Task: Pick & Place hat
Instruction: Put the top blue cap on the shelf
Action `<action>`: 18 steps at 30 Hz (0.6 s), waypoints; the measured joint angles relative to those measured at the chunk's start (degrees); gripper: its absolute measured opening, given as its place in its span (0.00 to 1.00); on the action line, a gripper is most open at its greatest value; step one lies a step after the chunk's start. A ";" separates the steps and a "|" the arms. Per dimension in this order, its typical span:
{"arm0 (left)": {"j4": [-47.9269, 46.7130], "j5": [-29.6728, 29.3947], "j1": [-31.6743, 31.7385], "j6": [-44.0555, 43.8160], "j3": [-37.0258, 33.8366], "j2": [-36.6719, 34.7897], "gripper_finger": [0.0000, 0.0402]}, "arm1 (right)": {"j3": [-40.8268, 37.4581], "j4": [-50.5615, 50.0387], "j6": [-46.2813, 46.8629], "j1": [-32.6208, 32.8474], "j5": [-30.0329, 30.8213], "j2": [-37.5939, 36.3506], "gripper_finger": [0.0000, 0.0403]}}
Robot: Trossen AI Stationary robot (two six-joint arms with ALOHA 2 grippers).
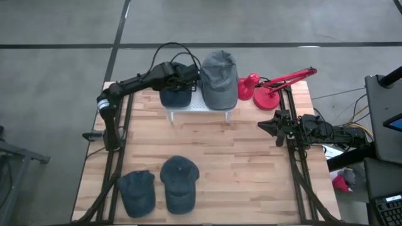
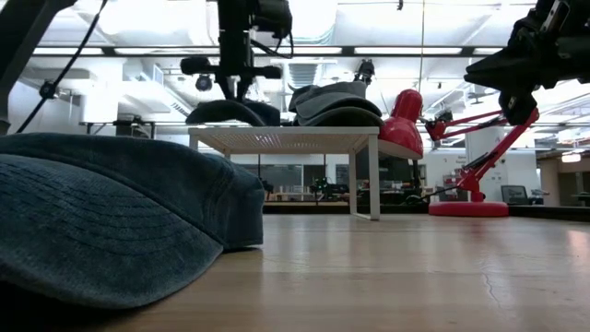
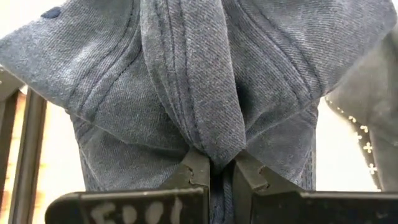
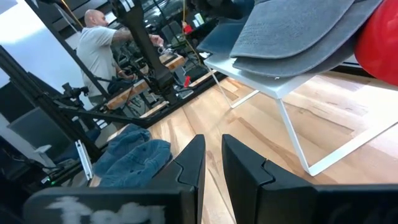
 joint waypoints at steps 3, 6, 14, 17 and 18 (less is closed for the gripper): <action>1.35 1.40 0.04 -0.02 -0.04 0.81 0.05 | 0.00 0.00 -0.01 0.00 0.01 -0.01 0.13; 3.19 1.56 0.04 0.05 -0.04 1.35 0.05 | 0.00 0.00 -0.05 0.00 -0.01 -0.02 0.13; 5.93 2.96 0.04 0.26 -0.20 1.59 0.05 | 0.02 -0.02 -0.15 0.02 -0.01 0.00 0.13; 6.01 3.85 0.04 0.27 -0.24 1.59 0.05 | 0.02 -0.02 -0.15 0.02 -0.01 0.00 0.13; 6.10 4.00 0.03 0.29 -0.27 1.59 0.05 | 0.02 -0.02 -0.15 0.00 -0.01 0.00 0.13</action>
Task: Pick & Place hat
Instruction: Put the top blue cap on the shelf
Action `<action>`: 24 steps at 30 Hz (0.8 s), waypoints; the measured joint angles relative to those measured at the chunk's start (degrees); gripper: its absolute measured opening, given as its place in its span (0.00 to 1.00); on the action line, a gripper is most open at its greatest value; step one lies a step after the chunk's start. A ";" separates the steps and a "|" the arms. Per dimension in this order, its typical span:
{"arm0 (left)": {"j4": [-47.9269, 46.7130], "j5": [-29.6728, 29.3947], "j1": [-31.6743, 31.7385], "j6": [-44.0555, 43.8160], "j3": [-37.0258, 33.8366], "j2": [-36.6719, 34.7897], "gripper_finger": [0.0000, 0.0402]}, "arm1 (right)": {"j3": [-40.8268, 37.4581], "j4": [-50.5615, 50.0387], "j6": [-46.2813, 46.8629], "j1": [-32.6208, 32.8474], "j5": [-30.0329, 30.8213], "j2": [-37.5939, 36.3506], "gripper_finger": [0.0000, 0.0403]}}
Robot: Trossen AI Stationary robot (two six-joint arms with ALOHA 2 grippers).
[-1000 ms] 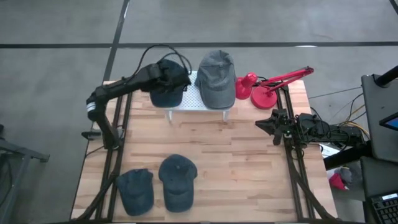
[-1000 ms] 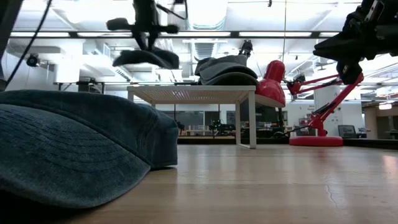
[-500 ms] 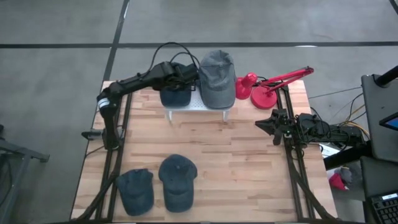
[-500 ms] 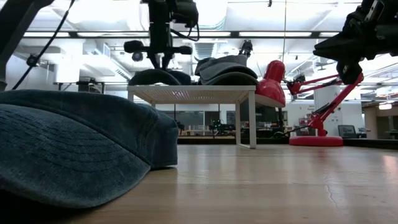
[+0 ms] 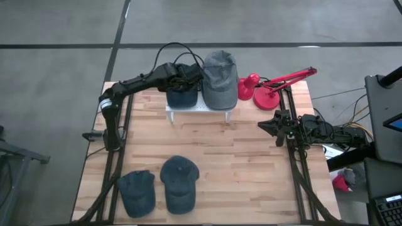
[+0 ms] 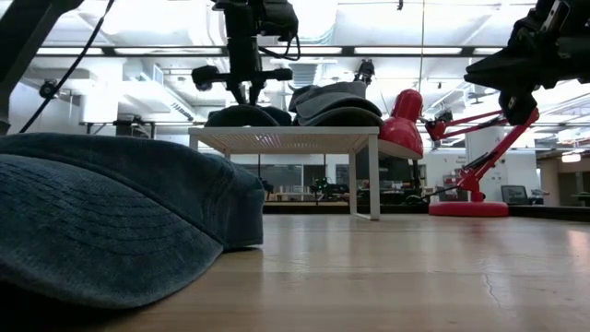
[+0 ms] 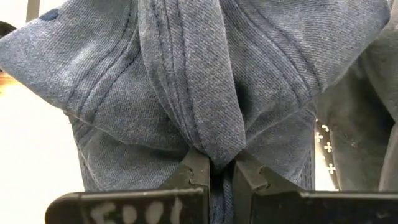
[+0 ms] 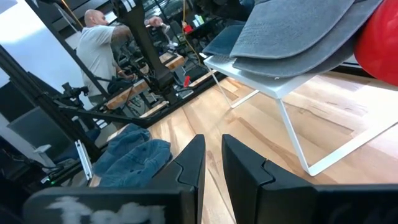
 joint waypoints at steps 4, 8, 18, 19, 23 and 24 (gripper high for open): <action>0.36 0.56 -0.03 -0.02 -0.14 0.00 0.05 | 0.00 0.00 0.00 0.00 0.00 0.00 0.13; 0.40 1.04 -0.03 -0.09 -0.14 0.00 0.10 | 0.00 0.00 0.00 0.00 0.00 0.00 0.13; 1.81 3.24 -0.48 3.28 -0.14 0.00 0.16 | 0.00 0.00 0.00 0.00 0.00 0.00 0.13; 1.81 3.33 -0.53 3.78 -0.14 0.00 0.17 | 0.00 0.00 0.00 0.00 0.00 0.00 0.13; 1.83 3.40 -0.74 4.40 -0.14 0.00 0.23 | 0.00 0.00 0.00 0.02 0.00 0.00 0.13; 1.83 3.40 -0.76 4.53 -0.14 0.00 0.24 | -0.02 0.00 0.00 0.00 0.00 0.00 0.13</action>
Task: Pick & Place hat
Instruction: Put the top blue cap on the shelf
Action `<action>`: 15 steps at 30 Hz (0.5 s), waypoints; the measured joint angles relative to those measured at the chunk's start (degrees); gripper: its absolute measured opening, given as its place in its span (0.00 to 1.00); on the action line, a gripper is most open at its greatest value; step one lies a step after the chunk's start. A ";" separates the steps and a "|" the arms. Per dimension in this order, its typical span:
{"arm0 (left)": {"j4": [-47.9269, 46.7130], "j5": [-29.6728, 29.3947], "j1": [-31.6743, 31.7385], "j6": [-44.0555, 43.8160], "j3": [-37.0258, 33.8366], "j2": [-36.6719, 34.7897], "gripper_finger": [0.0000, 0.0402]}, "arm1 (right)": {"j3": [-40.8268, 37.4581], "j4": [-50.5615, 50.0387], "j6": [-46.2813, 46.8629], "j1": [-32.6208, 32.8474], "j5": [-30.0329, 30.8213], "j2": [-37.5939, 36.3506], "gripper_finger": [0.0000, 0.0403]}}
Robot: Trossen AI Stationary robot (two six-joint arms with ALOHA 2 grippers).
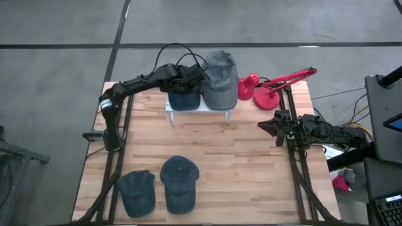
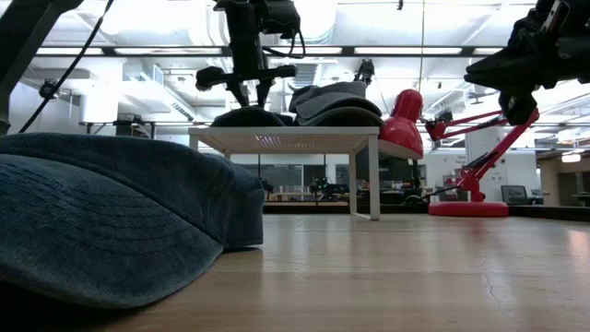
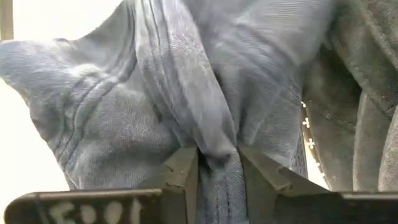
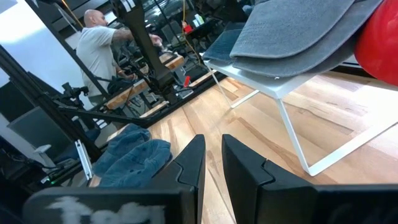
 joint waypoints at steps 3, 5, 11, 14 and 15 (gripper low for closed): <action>0.00 0.00 0.02 0.17 0.00 -0.02 0.30 | 0.01 0.00 0.05 0.01 0.00 0.00 0.13; 0.00 -0.02 0.02 0.17 0.00 -0.08 0.34 | 0.02 0.00 0.07 0.00 0.00 0.00 0.13; -0.02 -0.02 0.02 0.21 0.08 -0.43 0.43 | 0.02 0.00 0.17 0.01 0.00 0.00 0.13; -0.04 0.00 0.02 0.52 0.17 -1.15 0.44 | 0.02 0.00 0.20 0.02 -0.01 0.00 0.13; -0.05 0.04 0.02 0.83 0.19 -1.47 0.45 | 0.02 0.00 0.20 0.00 -0.01 0.00 0.13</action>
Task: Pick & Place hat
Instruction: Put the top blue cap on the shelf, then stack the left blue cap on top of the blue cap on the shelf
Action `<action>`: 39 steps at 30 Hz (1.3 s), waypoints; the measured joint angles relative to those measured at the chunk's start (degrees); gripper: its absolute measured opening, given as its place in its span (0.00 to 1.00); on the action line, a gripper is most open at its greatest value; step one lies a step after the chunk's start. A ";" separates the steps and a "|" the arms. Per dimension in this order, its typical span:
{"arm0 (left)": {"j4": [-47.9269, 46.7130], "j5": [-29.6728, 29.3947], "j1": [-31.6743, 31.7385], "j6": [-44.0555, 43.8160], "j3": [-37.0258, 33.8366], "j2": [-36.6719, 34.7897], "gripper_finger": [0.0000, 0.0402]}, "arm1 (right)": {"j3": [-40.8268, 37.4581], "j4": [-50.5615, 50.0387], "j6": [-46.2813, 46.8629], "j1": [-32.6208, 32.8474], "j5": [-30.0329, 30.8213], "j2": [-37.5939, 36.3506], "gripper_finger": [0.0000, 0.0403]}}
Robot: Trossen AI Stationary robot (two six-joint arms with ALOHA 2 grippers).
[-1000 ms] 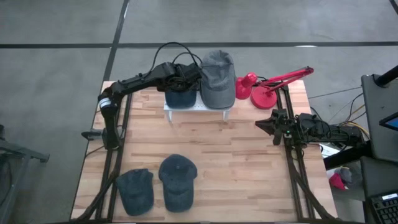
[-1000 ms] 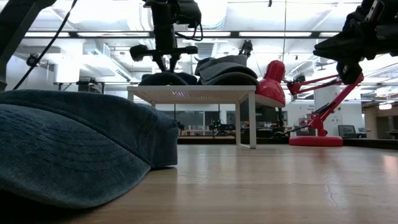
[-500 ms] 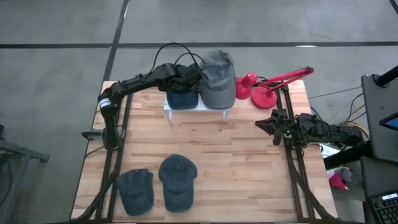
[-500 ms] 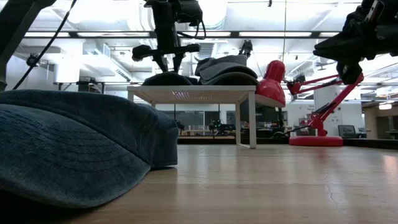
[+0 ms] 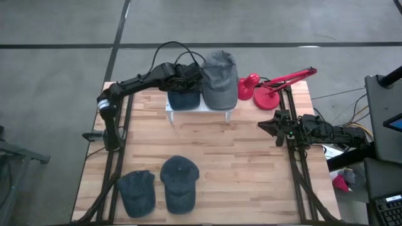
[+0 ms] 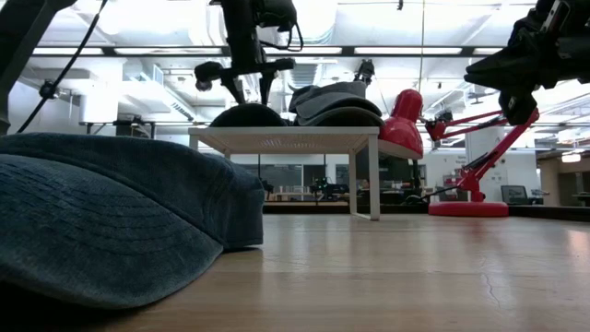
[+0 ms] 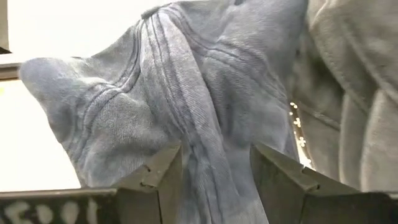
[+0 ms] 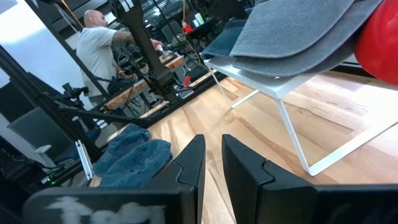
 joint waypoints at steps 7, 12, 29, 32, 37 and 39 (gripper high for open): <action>-0.60 3.70 0.00 0.86 0.36 -2.68 0.45 | 0.00 0.02 0.00 0.00 -0.06 0.00 0.13; -0.87 9.53 -0.24 0.85 0.40 -5.59 0.45 | 0.00 0.02 0.00 0.02 -0.10 -0.02 0.13; -20.24 19.12 -23.19 -17.89 -0.63 -9.30 0.44 | 0.00 0.02 0.00 0.00 -0.06 -0.02 0.13; -20.02 19.07 -29.30 -24.47 -2.32 -9.30 0.45 | -0.01 0.02 0.00 0.02 -0.05 -0.02 0.13; -19.95 19.07 -38.83 -38.32 -5.92 -9.37 0.45 | 0.00 0.02 0.00 0.00 -0.04 -0.02 0.13; -19.99 19.21 -42.32 -44.42 -7.79 -9.37 0.44 | 0.00 0.02 0.00 0.02 -0.01 -0.02 0.13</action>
